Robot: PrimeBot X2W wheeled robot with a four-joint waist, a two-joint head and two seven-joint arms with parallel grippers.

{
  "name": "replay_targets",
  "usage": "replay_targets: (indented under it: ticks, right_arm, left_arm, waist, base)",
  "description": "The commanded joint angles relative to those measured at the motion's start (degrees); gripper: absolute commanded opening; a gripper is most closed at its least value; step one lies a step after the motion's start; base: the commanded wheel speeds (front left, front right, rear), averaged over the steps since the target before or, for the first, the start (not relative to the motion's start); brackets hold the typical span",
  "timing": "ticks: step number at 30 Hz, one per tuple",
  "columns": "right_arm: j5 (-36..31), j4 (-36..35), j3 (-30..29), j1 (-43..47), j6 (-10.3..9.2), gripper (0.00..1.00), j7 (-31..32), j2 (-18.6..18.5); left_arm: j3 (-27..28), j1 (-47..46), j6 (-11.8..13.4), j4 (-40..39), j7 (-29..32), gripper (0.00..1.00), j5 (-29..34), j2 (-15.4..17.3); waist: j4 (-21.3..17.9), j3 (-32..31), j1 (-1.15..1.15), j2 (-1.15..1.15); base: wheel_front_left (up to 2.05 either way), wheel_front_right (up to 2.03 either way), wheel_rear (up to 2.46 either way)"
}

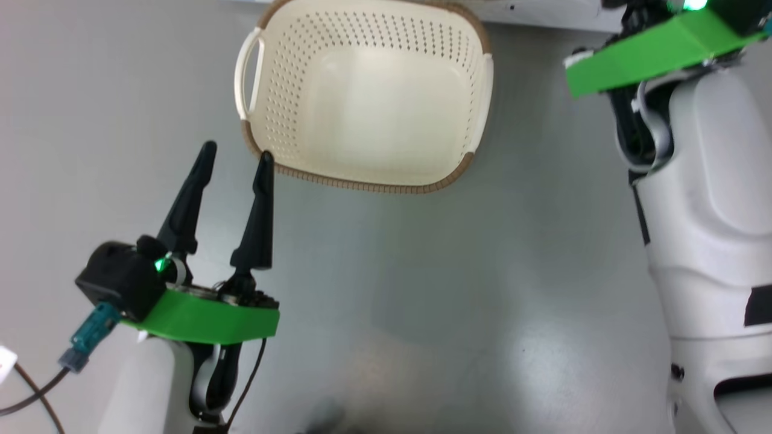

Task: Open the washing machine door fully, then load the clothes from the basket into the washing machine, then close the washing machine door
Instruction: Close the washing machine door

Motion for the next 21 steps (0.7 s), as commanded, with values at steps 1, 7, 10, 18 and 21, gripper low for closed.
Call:
replay_targets:
  ticks: [1,7,10,18,21]
  right_arm:
    - [-1.16,-0.47,0.06,-2.25,0.07,0.00,-0.26,1.51]
    - [-1.10,0.86,-1.94,-6.22,0.07,0.00,-0.26,1.51]
    - [-0.94,1.36,-3.09,-7.32,0.07,0.00,-0.26,1.51]
    - [-1.46,2.85,-3.92,-8.59,0.07,0.00,-0.26,1.51]
    - [-1.52,3.08,-3.90,-8.54,0.07,0.00,-0.26,1.51]
  left_arm:
    - [1.33,-1.11,-0.09,-1.30,-0.36,1.00,-0.55,1.18]
    - [0.54,-2.43,-0.09,-1.38,-0.36,1.00,-1.14,1.18]
    - [0.13,-2.84,-0.09,-1.19,-0.36,1.00,-1.39,1.18]
    - [-0.11,-3.04,-0.09,-1.00,-0.36,1.00,-1.34,1.18]
    - [-0.07,-2.97,-0.09,-0.93,-0.36,1.00,-1.23,1.18]
  waist:
    - [1.08,2.41,0.00,0.00]
    - [1.57,3.77,0.00,0.00]
    - [1.77,3.95,0.00,0.00]
    - [1.40,3.79,0.00,0.00]
    - [1.03,3.47,0.00,0.00]
  base:
    - [0.00,0.00,0.00]
    - [0.00,0.00,0.00]
    - [0.00,0.00,0.00]
    - [0.00,0.00,0.00]
    - [0.00,0.00,0.00]
